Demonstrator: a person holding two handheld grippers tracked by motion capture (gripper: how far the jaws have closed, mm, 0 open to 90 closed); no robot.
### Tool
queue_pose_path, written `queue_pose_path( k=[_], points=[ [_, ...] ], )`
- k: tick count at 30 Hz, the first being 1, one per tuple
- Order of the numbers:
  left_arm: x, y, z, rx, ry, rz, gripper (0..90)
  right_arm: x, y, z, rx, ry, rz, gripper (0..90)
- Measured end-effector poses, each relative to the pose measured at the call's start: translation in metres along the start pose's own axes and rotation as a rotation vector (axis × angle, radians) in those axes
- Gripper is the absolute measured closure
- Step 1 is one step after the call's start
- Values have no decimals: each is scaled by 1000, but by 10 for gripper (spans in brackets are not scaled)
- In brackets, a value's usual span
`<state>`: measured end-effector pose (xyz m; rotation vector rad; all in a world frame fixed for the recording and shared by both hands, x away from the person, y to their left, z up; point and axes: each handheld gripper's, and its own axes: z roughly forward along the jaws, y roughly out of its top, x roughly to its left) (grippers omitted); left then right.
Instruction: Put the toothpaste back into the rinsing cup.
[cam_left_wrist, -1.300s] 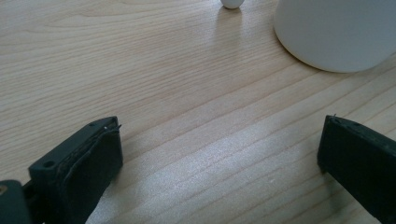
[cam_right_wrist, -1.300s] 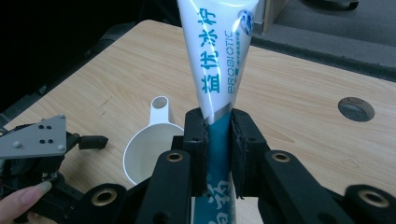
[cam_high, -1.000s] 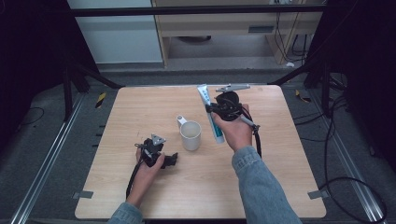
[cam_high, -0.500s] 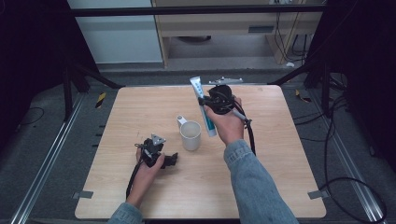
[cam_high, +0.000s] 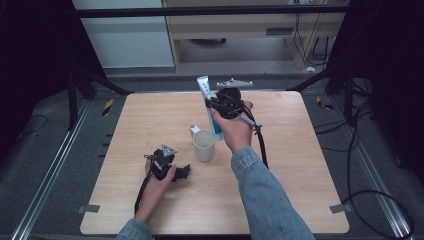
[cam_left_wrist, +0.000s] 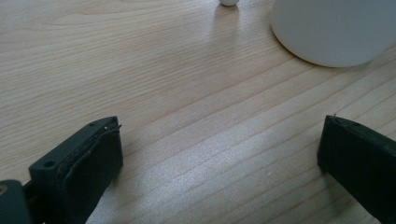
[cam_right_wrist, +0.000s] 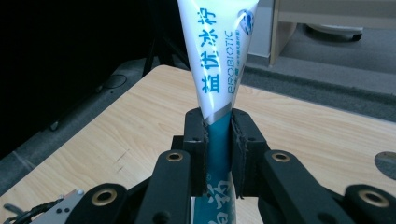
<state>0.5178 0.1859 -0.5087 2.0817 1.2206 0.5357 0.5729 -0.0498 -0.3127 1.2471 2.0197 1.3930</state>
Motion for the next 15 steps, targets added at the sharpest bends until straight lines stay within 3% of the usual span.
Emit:
queue_pose_path(
  k=[15],
  points=[
    [0, -1, -1, 0, -1, 1, 0, 1, 9, -3, -36, -18, -14, 782]
  ],
)
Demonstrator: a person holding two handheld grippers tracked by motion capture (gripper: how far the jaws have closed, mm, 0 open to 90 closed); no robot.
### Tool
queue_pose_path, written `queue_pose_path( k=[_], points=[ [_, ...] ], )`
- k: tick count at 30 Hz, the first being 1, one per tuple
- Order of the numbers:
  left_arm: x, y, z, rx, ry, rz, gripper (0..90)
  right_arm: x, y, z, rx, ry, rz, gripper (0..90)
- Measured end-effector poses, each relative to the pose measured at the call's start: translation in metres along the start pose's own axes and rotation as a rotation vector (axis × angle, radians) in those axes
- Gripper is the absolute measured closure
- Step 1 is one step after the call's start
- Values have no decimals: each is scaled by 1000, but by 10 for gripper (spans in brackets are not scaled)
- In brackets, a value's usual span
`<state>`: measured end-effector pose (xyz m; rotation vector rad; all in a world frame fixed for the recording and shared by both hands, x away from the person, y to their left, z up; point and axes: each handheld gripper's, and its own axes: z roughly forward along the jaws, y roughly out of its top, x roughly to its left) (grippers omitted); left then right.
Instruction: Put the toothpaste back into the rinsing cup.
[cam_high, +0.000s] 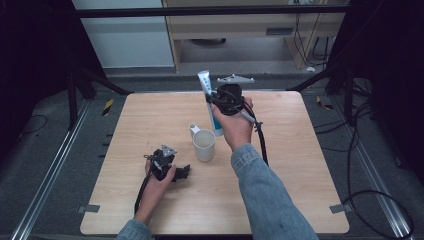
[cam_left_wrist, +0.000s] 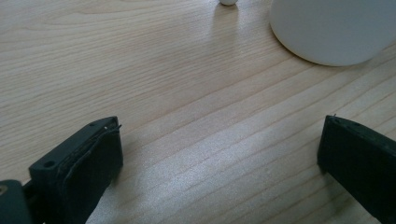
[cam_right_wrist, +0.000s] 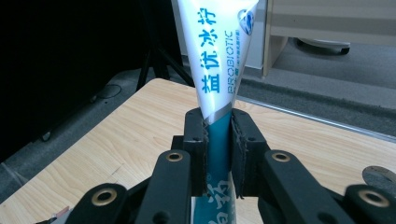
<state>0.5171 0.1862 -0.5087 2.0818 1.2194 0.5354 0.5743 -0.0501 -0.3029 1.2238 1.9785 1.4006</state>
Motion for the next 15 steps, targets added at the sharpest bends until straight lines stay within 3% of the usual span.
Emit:
queue_pose_path(
  k=[15],
  points=[
    [0, 0, 0, 0, -2, 2, 0, 6, -2, 13, -10, 9, 0, 782]
  ],
)
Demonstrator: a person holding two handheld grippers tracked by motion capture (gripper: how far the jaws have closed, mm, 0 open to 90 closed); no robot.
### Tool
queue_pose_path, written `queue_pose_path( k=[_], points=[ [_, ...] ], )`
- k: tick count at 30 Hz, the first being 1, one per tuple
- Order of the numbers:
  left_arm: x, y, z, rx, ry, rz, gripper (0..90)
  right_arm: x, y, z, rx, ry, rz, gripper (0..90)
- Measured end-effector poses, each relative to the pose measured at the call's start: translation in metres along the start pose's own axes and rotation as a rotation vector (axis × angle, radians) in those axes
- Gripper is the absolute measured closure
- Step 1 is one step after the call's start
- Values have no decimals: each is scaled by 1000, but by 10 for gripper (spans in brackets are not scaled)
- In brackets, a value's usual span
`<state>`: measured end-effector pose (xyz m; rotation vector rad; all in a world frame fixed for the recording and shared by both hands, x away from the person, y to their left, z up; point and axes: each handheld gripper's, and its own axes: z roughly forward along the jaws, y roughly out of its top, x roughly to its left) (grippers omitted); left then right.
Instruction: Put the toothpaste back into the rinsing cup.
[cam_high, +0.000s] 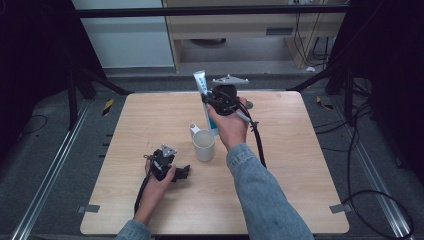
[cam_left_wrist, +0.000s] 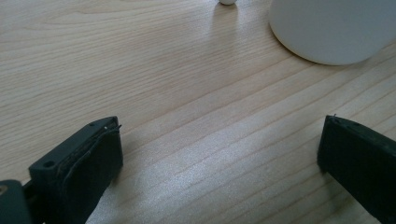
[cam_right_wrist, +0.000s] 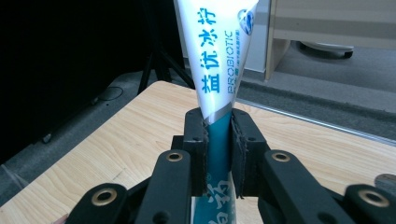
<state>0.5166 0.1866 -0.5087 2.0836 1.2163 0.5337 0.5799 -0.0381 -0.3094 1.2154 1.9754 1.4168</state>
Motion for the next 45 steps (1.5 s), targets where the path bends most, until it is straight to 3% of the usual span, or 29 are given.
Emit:
queue_pose_path(
  k=[9, 20, 27, 31, 36, 45],
  points=[
    [0, 0, 0, 0, -1, 1, 0, 5, -6, 6, -7, -6, -13, 781],
    [0, 0, 0, 1, -1, 5, 0, 15, -16, 20, -53, 7, -15, 781],
    [0, -1, -1, -1, -2, 4, 0, 16, -36, 22, -115, -13, -2, 781],
    [0, -1, -1, -1, -3, 5, 0, 19, -43, 22, -138, -19, -29, 780],
    [0, -1, -1, -1, -3, 5, 0, 22, -49, 24, -172, -20, -25, 780],
    [0, -1, -1, 0, -4, 5, 0, 21, -64, 26, -173, -32, -20, 779]
  ],
)
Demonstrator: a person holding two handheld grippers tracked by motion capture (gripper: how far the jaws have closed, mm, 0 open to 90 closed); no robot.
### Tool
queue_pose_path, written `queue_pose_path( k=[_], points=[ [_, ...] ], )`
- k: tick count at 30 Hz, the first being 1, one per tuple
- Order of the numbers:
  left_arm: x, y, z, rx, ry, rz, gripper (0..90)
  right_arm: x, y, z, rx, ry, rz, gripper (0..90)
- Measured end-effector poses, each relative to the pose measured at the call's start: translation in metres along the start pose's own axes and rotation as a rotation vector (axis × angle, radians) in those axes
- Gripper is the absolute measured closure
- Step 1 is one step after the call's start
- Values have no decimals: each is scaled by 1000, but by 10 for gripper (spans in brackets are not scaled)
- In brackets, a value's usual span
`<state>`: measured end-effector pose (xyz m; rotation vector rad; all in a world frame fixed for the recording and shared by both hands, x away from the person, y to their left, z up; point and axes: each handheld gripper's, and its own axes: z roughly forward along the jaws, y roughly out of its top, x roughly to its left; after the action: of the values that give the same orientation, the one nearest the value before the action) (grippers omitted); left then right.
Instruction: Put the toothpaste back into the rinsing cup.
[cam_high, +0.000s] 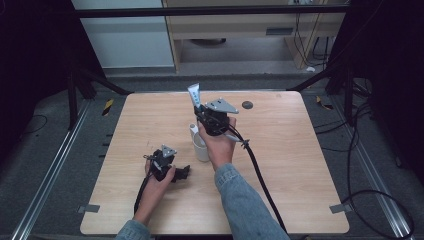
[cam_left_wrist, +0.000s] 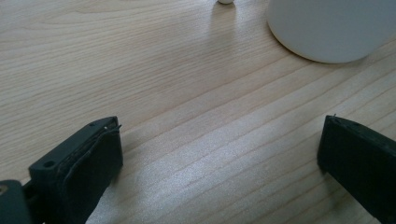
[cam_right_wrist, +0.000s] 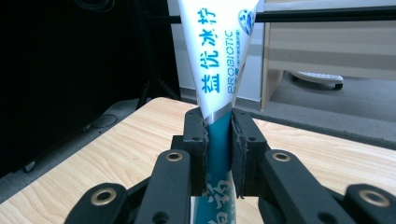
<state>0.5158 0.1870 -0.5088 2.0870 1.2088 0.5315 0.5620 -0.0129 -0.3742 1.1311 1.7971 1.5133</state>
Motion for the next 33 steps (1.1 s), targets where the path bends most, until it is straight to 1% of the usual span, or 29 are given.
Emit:
queue_pose_path(
  k=[3, 6, 14, 33],
  points=[
    [0, 0, 0, 0, 0, 0, 0, -2, -4, 0, 5, -1, 8, 779],
    [0, 0, 0, 3, -2, -1, 0, -3, -8, 0, 10, 0, 3, 779],
    [0, 0, 0, 2, -1, -1, 0, -5, -18, 2, 19, -6, 13, 778],
    [0, 0, 0, 3, -2, 1, 0, -7, -36, 4, 33, -5, 10, 776]
  ],
)
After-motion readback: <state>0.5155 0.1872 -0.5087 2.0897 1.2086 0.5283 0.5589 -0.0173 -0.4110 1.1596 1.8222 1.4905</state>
